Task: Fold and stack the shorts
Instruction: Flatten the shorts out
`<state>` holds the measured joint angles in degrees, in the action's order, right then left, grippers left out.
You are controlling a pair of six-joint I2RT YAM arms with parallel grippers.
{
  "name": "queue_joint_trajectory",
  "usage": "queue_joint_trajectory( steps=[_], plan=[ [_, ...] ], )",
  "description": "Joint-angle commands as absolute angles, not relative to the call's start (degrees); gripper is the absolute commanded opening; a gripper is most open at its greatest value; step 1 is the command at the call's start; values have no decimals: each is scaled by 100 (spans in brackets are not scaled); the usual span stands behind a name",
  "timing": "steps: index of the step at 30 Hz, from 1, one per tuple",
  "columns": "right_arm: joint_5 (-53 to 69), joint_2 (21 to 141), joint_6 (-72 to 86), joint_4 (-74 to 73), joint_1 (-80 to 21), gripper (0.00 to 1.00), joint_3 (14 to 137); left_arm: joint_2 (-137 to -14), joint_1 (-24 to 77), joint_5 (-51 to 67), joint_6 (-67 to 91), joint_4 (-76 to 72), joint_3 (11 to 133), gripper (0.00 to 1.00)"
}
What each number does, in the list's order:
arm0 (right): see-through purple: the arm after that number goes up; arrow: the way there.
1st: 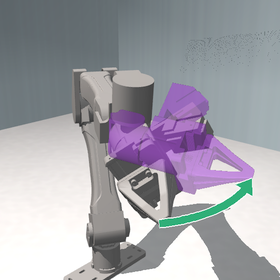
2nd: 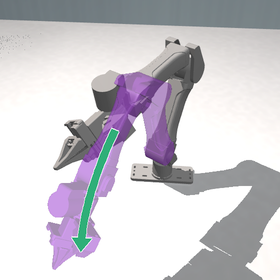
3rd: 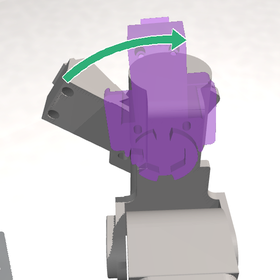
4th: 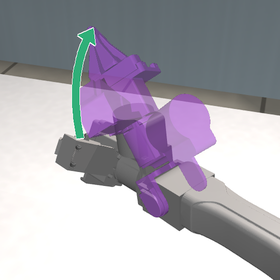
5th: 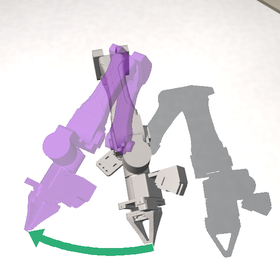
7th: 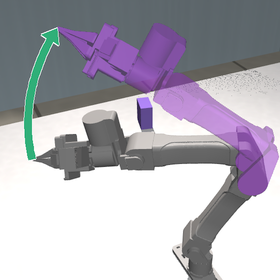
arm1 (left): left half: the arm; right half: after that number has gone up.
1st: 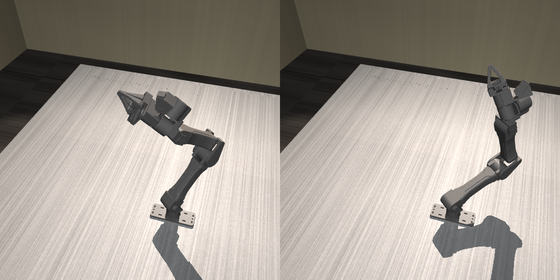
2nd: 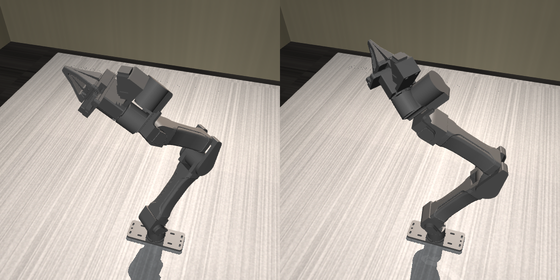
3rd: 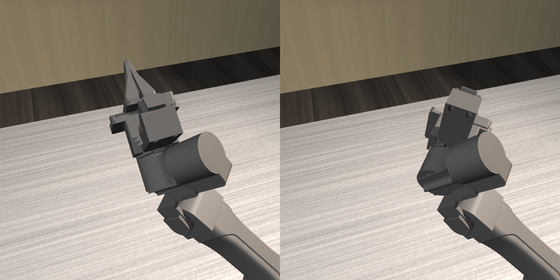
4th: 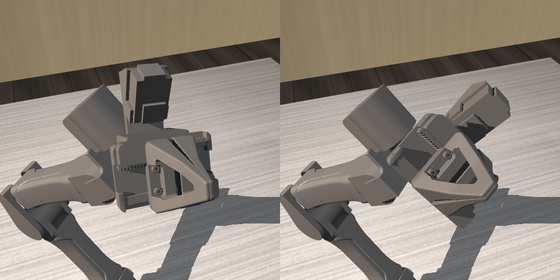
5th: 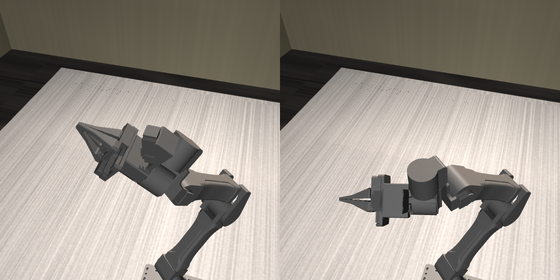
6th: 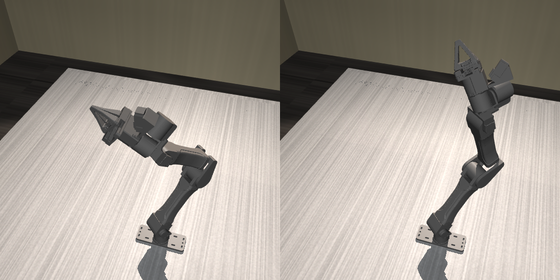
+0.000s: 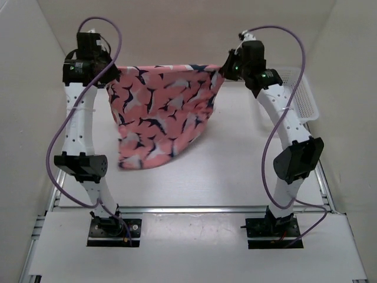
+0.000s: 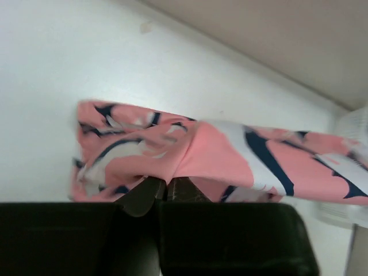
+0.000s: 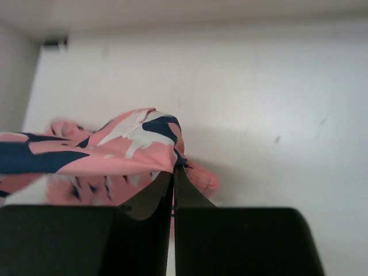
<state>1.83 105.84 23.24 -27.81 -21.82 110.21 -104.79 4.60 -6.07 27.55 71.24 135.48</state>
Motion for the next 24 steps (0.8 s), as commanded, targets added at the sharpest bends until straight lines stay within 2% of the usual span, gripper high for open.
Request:
queue_joint_trajectory(
  steps=[1, 2, 5, 6, 10, 14, 15, 16, 17, 18, 19, 21, 24],
  plan=[
    [-438, 10582, 1785, -3225, -2048, 0, 12575, -10232, 27, 129, 2733, 6822, 14397, 10],
    [-535, 10443, 1697, -3295, -2048, 0, 12664, -10065, 26, 349, 2733, 6646, 14249, 10],
    [-1060, 9530, 1398, -2990, -2276, 0, 11746, -9318, -35, 422, 2733, 6258, 13485, 10],
    [-1185, 8875, 1345, -2806, -2407, 0, 10724, -8925, -35, 483, 2733, 6258, 13265, 10],
    [-1589, 7167, 1685, -2303, -2531, 0, 8109, -7774, 34, 746, 2733, 6074, 11781, 10],
    [-2021, 5131, 2564, -2450, -2847, 0, 5682, -6480, 272, 967, 2952, 5863, 9041, 10],
    [-2082, 4828, 2819, -2617, -2926, 6, 5295, -6208, 351, 1045, 3014, 5801, 8478, 12],
    [-2083, 4582, 3309, -2819, -2927, 19, 4691, -5727, 404, 1046, 3084, 5740, 7925, 23],
    [-2083, 4214, 3505, -3004, -2988, 36, 4467, -5548, 404, 1046, 3155, 5626, 6927, 67],
    [-2083, 4088, 3698, -3441, -2988, 64, 4326, -5433, 404, 1098, 3216, 5573, 6534, 89],
    [-2083, 3991, 3865, -3602, -2988, 75, 4124, -5432, 404, 1099, 3217, 5572, 6261, 100],
    [-2083, 3929, 4130, -3961, -2988, 80, 4122, -5624, 404, 933, 3348, 5633, 5995, 100],
    [-2311, 4130, 4201, -4287, -2988, 80, 4411, -6020, 352, 274, 3410, 5992, 6230, 100]
  ],
)
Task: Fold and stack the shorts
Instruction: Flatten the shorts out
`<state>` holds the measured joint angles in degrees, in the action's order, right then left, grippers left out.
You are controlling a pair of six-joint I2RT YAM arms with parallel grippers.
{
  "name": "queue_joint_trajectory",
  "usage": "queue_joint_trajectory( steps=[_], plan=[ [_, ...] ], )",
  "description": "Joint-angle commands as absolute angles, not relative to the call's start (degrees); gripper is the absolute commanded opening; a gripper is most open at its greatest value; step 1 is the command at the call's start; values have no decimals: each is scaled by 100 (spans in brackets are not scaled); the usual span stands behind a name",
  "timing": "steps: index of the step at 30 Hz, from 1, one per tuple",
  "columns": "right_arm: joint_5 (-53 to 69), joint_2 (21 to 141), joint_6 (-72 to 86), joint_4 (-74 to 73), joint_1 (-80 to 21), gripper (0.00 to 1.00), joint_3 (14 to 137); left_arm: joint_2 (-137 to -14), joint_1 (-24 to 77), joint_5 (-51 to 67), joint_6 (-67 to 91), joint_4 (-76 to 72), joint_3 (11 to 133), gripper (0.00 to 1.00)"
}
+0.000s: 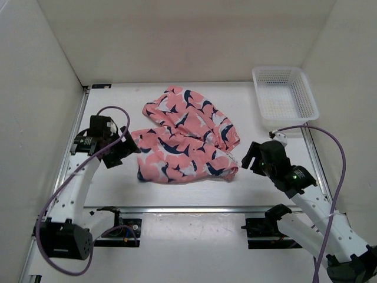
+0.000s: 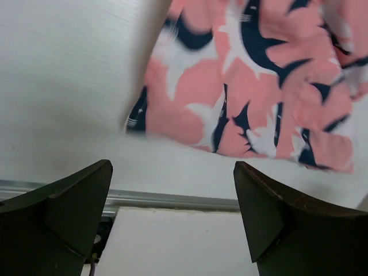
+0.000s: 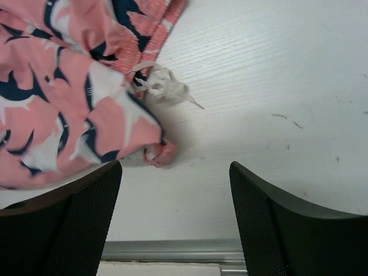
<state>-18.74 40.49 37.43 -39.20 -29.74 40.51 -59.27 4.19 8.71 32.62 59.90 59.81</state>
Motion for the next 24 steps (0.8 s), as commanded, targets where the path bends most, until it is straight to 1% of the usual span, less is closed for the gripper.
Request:
queue_joint_trajectory(
  steps=[1, 2, 4, 5, 7, 8, 9, 10, 12, 13, 14, 15, 17, 24],
  plan=[
    [-2312, 4209, 4201, -4359, -2988, 78, 4525, -6090, 352, 98, 3410, 6099, 6336, 97],
    [-2312, 4393, 4201, -4420, -2988, 77, 4718, -6143, 352, -199, 3462, 6195, 6424, 89],
    [-2032, 4578, 4350, -4473, -2988, 74, 4772, -6144, 299, -421, 3541, 6354, 6495, 84],
    [-1587, 4753, 4446, -4474, -2988, 74, 4833, -6144, 299, -483, 3542, 6354, 6495, 81],
    [-1005, 4999, 4719, -4238, -2927, 74, 4703, -6144, 246, -274, 3604, 6267, 6294, 81],
    [-689, 5062, 4850, -4123, -2927, 74, 4519, -6144, 246, 32, 3604, 6197, 6197, 83],
    [-372, 5115, 5113, -3974, -2875, 74, 4396, -6283, 246, 131, 3691, 6135, 6092, 89],
    [205, 5115, 5254, -3677, -2874, 74, 4273, -6336, 246, 228, 3796, 6135, 5804, 91],
    [683, 5115, 5536, -3394, -2655, 75, 3914, -6390, 246, 604, 3893, 5908, 5416, 94],
    [860, 5115, 5737, -3175, -2524, 75, 3807, -6442, 394, 807, 4041, 5767, 5031, 98],
    [1001, 5046, 5809, -3077, -2453, 76, 3710, -6442, 500, 1000, 4156, 5600, 4845, 100],
    [1228, 5045, 5870, -3007, -2374, 76, 3552, -6442, 623, 1193, 4279, 5451, 4695, 100],
    [1563, 4992, 5994, -2805, -2075, 78, 3428, -6661, 957, 1195, 4569, 5186, 4405, 100],
    [2837, 5369, 6626, -1848, -1275, 78, 2752, -7532, 1248, 1002, 4974, 4677, 4034, 100]
  ],
)
